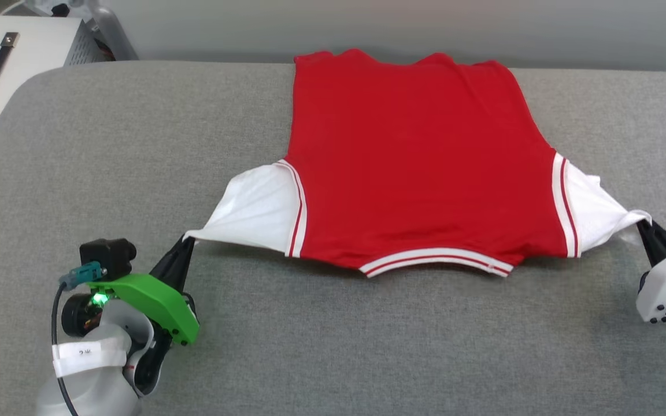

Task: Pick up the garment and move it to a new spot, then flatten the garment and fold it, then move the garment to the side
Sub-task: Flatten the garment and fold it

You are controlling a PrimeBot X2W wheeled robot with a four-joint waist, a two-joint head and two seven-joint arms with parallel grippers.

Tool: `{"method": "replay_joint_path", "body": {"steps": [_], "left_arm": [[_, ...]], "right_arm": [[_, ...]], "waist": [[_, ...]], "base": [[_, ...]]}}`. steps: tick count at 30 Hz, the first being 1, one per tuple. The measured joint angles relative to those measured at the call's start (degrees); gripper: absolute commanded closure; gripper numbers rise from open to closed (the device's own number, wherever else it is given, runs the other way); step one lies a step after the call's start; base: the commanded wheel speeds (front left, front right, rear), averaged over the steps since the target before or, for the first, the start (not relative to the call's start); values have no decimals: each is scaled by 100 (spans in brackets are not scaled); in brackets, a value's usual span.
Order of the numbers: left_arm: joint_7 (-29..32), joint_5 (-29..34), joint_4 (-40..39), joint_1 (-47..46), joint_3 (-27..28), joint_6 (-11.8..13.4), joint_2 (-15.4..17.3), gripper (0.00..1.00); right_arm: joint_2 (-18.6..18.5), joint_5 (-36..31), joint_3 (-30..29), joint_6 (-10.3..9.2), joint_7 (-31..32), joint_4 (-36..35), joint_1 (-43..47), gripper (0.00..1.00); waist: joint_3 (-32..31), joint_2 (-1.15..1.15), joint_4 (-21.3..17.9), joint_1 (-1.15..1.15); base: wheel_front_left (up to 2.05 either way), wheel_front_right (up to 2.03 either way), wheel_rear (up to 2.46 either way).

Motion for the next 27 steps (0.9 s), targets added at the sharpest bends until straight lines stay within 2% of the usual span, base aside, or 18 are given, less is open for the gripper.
{"method": "replay_joint_path", "body": {"steps": [7,17,22,27], "left_arm": [[116,-60,4,448,-176,0,58,100],[680,-366,-767,1562,-354,13,566,100],[1026,-443,-1457,2017,-437,268,809,100],[1267,-469,-2124,2090,-455,509,918,100]], "right_arm": [[-48,182,-43,0,288,-327,684,100],[-365,845,-176,-1,1300,-1511,2151,100],[-531,1045,-513,-1,1711,-2145,2863,100],[-575,999,-843,-1,2031,-2563,3133,100]], "waist": [[-367,0,4,0],[-857,0,-39,0],[-895,0,-44,0],[-811,0,-14,0]], "base": [[0,0,0],[0,0,0],[0,0,0],[0,0,0]]}}
